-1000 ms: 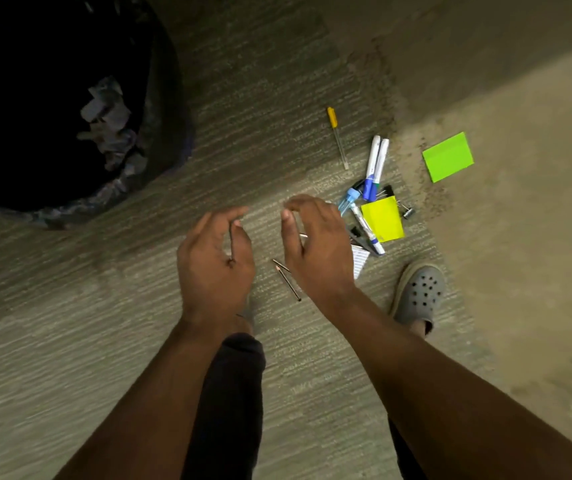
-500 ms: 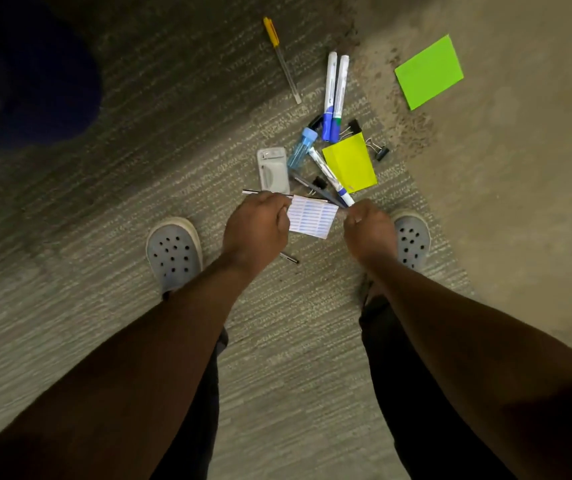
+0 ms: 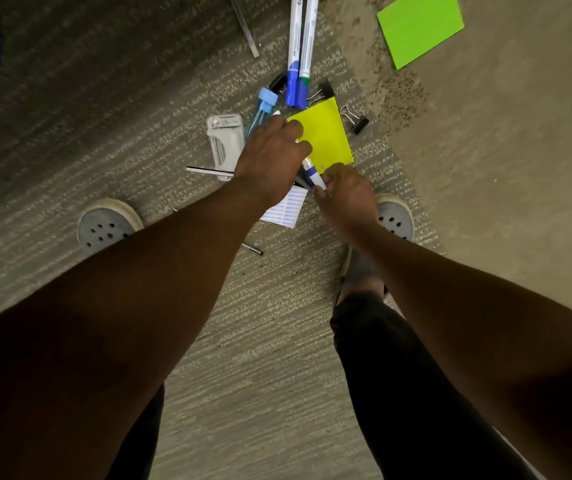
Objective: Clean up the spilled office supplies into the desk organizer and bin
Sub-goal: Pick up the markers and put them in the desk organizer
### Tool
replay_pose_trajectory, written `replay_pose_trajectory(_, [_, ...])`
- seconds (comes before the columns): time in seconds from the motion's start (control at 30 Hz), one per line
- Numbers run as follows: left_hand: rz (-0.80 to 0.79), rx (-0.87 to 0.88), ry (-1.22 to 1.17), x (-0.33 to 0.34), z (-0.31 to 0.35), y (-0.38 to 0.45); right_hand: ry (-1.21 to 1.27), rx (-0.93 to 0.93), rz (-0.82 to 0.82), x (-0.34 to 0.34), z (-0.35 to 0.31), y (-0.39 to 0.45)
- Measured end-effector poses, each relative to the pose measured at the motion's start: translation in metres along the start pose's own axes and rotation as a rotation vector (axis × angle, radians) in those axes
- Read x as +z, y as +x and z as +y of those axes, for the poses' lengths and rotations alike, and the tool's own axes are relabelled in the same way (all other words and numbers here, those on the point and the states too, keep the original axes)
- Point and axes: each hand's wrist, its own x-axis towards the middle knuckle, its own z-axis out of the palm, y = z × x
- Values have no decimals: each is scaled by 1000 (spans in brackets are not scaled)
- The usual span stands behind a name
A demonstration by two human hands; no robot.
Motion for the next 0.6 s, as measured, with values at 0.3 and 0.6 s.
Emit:
replay_pose_trajectory(0.3, [236, -68, -280, -33, -16, -1, 482, 20, 319, -66, -32, 9])
replay_pose_trajectory(0.6, [532, -583, -1062, -74, -53, -12, 53, 73, 207, -71, -93, 110])
